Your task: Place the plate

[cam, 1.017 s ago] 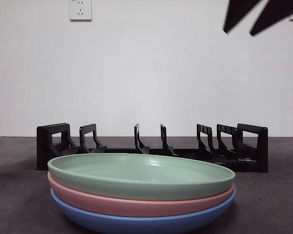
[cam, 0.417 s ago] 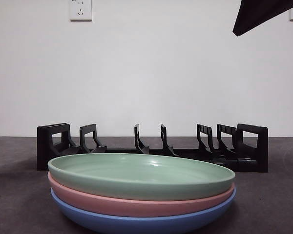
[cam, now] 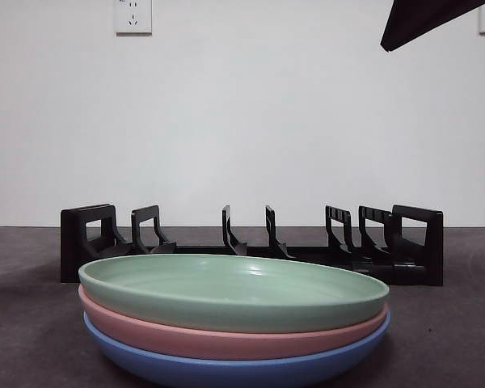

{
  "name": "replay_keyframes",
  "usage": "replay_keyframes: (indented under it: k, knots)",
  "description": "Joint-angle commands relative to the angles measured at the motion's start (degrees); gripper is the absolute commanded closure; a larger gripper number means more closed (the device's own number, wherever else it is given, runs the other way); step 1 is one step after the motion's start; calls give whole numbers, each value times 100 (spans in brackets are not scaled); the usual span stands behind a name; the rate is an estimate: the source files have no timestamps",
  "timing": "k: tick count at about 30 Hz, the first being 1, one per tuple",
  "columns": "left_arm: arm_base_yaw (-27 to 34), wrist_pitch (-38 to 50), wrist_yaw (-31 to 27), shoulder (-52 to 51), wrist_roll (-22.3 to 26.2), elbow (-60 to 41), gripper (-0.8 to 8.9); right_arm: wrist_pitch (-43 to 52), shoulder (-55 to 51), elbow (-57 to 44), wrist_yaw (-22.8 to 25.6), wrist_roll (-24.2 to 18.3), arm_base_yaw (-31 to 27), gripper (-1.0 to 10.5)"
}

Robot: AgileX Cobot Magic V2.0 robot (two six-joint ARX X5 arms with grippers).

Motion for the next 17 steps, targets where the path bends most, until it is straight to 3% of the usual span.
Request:
replay_keyframes:
  k: [1,9,17]
  knots:
    - [118,601,-2,-214,188,-306,806,57,17,52,11,-39,33,927]
    - [1434,3036,-2,-1670,601,-3167,806,57,17,52,11,-39,33,928]
    - [2260,3447,367,-3128,603,-4931,806,57,17,52,11,-39,33,928]
